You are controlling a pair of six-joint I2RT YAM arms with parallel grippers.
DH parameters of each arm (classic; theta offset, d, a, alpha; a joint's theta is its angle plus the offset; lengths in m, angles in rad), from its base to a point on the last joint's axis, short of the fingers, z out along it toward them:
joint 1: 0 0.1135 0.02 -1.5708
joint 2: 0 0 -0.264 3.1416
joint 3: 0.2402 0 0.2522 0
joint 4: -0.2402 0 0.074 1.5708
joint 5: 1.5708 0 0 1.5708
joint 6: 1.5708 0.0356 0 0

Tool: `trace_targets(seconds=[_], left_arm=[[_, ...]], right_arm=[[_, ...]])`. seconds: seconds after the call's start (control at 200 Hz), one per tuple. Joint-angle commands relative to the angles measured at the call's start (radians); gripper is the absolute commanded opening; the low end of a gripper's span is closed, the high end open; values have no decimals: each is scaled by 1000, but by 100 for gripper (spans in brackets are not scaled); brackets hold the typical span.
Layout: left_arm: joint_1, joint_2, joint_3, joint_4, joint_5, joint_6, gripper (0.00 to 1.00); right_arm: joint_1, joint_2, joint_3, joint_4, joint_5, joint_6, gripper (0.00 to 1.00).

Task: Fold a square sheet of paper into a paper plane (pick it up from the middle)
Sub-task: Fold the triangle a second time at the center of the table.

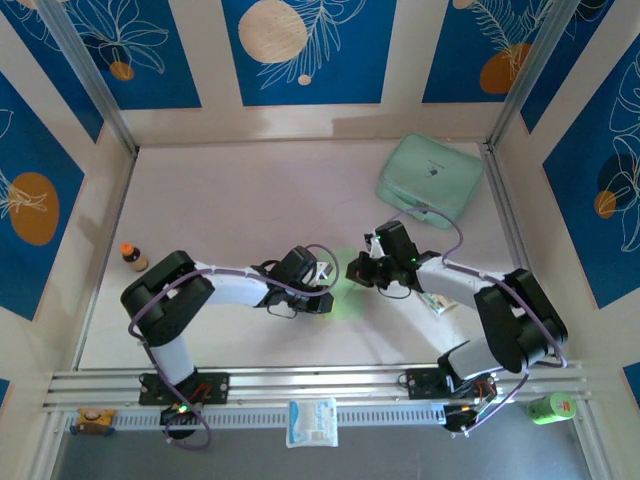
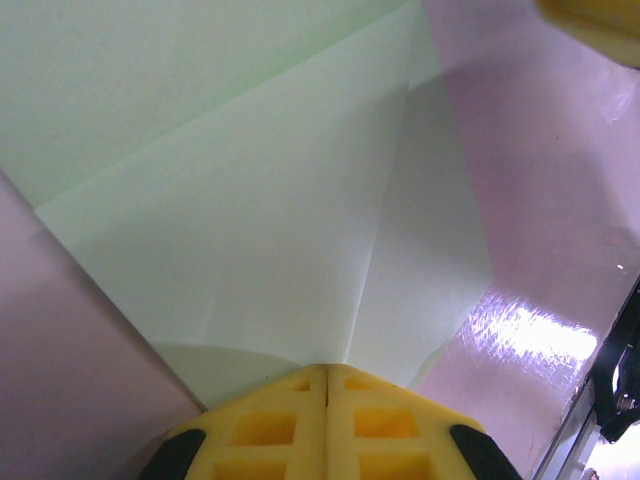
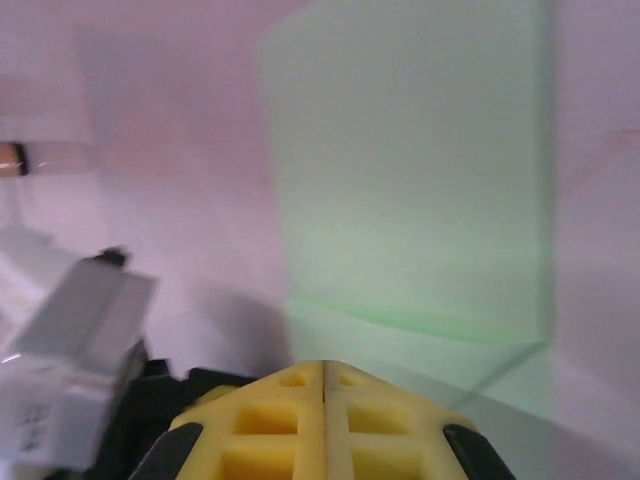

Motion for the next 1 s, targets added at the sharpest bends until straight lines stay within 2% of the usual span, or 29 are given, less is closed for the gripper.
trace_targets(seconds=[0.0,0.245,0.365,0.86,0.995], left_arm=[[-8,32,-34,-137,-28,16,0],[-8,26,-40,-133,-30,13,0],[-7,21,-49,-132,-31,12,0],[-7,22,-61,-129,-31,12,0],[-8,18,-59,-130,-34,12,0]], right_arm=[[38,27,-25,26,-42,4,3],[66,149,-62,79,-46,21,1],[57,159,-75,79,-4,26,1],[-125,157,-60,142,-27,1,1],[-147,89,-60,127,-48,-4,2]])
